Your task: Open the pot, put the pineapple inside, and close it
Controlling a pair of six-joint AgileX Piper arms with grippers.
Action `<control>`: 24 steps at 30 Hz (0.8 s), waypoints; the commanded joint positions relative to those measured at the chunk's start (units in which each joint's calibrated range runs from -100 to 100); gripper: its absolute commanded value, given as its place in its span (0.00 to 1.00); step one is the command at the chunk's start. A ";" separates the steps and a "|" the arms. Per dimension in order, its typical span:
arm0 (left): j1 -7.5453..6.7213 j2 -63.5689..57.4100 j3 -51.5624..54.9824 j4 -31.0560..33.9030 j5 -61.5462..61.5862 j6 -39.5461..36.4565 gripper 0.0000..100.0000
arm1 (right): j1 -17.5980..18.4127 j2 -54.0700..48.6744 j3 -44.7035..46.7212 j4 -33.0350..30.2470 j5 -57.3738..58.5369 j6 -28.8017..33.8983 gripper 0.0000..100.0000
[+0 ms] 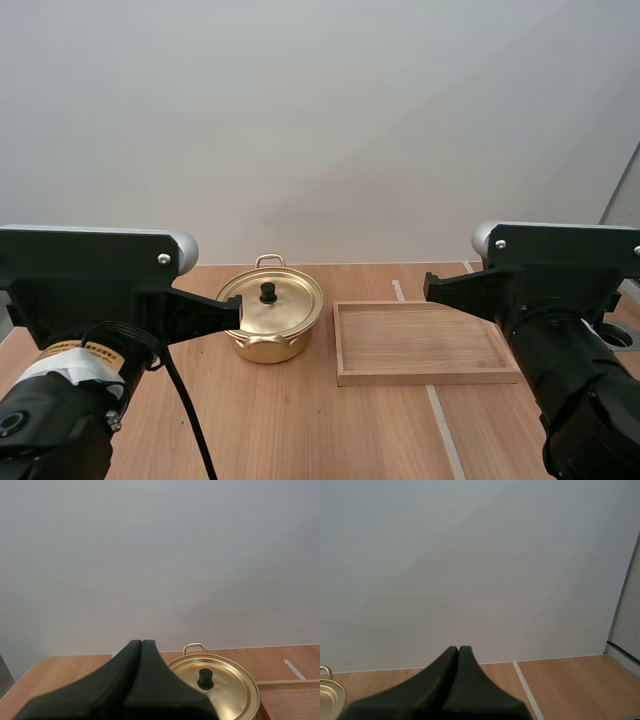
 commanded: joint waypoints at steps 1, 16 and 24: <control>0.11 -0.25 0.22 0.72 -0.41 -0.15 0.00 | -0.19 -0.43 0.06 0.13 0.52 0.14 0.00; 0.11 -0.37 6.63 0.72 -11.54 -0.15 0.00 | -0.19 -0.43 0.49 0.13 -1.16 0.14 0.00; 0.11 -3.14 17.00 2.12 -14.36 -0.15 0.00 | -2.92 -0.43 8.24 0.13 -0.92 0.14 0.00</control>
